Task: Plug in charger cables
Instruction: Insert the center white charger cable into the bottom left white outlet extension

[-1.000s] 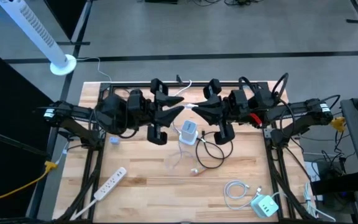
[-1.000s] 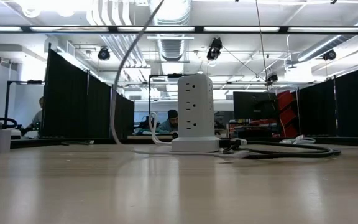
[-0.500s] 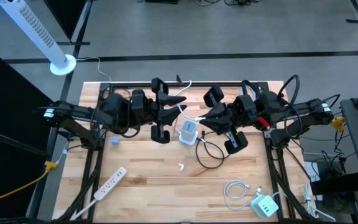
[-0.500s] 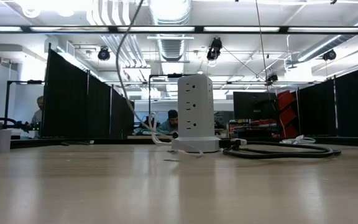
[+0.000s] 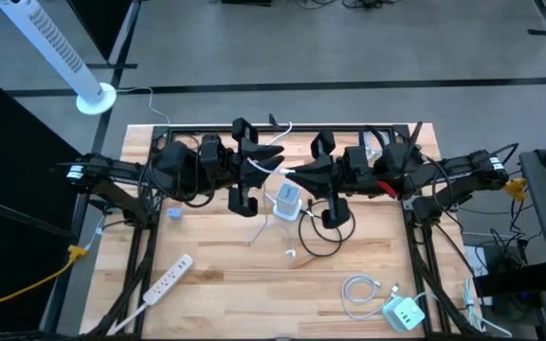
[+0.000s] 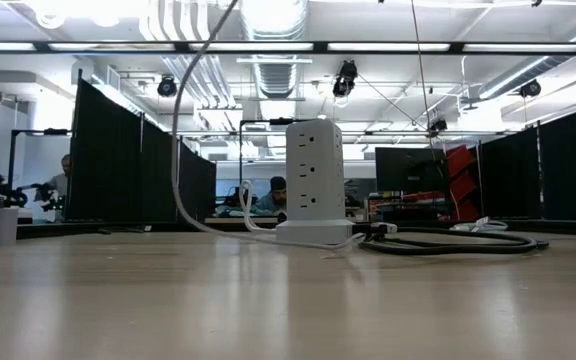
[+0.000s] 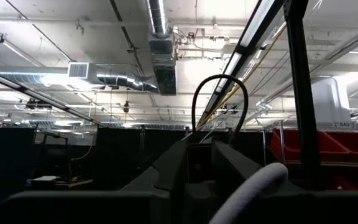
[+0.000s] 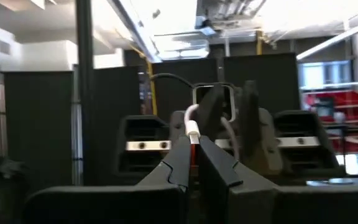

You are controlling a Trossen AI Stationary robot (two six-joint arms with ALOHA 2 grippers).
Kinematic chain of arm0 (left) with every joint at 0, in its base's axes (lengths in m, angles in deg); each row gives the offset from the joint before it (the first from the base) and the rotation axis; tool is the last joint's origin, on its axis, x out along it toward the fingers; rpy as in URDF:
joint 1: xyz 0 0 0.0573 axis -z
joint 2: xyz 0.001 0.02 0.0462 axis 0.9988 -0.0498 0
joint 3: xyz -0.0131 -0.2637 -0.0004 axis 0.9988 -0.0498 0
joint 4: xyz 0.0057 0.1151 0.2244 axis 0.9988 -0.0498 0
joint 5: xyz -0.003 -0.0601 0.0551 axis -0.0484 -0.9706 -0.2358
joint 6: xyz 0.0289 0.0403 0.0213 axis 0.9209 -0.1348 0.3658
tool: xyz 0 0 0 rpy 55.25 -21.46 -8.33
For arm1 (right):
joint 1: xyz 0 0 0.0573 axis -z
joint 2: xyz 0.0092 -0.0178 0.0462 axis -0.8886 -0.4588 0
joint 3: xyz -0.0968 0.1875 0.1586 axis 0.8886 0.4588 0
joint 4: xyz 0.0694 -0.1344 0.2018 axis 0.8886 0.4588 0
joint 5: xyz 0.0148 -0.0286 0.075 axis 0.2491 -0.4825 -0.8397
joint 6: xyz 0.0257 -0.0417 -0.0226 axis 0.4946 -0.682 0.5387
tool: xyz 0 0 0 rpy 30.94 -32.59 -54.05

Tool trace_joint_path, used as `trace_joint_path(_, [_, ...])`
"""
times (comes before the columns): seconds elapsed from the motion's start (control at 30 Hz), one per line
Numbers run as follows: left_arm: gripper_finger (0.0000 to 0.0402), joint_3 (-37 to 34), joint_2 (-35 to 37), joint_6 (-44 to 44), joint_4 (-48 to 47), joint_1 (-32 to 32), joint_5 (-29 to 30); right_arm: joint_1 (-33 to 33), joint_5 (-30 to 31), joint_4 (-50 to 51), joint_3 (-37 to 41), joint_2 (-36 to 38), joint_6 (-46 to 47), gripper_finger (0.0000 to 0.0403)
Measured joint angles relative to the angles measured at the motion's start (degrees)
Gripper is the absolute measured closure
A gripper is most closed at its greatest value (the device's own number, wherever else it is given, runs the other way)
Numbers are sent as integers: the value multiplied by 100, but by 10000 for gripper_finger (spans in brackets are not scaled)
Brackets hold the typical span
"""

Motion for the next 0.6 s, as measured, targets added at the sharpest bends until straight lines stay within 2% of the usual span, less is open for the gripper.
trace_joint_path(0.17, [334, 0, 2, 20, -237, 8, -14, -9, -191, -628, 0, 2, -36, 399])
trace_joint_path(0.3, [335, 0, -11, 24, -393, 8, -14, -9, -203, -619, -67, 2, -59, 399])
trace_joint_path(0.47, [333, 0, -102, 23, -446, 17, -70, -9, 358, -624, -87, -2, -222, 399])
trace_joint_path(0.6, [335, -6, -79, 20, -388, 23, -500, -8, 435, -493, -87, 2, -383, 399])
